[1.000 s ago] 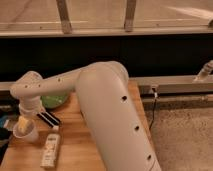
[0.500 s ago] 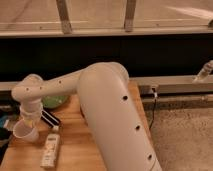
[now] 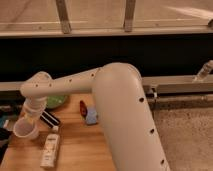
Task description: Pick up the ceramic cup
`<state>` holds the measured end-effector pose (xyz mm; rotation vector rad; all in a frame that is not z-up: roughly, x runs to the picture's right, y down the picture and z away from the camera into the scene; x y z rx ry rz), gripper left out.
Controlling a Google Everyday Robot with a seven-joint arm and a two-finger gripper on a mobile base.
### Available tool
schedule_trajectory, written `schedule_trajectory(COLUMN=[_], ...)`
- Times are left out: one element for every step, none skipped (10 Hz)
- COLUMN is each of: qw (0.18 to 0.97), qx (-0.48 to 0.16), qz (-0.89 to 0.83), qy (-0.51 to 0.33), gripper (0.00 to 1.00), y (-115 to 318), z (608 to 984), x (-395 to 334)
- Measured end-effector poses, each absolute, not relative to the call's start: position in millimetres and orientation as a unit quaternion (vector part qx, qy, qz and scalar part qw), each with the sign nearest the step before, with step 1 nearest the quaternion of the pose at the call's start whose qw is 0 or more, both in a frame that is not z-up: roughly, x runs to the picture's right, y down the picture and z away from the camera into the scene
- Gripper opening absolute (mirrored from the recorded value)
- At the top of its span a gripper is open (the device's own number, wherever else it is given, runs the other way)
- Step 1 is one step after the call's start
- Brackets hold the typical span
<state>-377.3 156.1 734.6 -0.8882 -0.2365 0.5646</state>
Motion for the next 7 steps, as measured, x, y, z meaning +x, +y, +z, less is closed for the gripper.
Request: schedule_trajectory(qw=[0.855, 0.854, 0.852, 0.851, 0.848, 0.844, 0.838], qx=[-0.418, -0.409, -0.399, -0.381, -0.365, -0.352, -0.335], qz=[0.281, 0.295, 0.307, 0.328, 0.347, 0.363, 0.386], qy=[-0.122, -0.132, -0.141, -0.153, -0.164, -0.175, -0.190], gripper=[0.00, 0.00, 0.00, 0.00, 0.00, 0.00, 0.00], y=[145.1, 130.0, 114.2, 85.9, 61.2, 42.5, 22.6], z=[733.6, 732.7, 730.4, 726.0, 724.1, 723.2, 723.9], x=[-372.9, -365.0, -357.6, -343.1, -328.6, -316.6, -301.5])
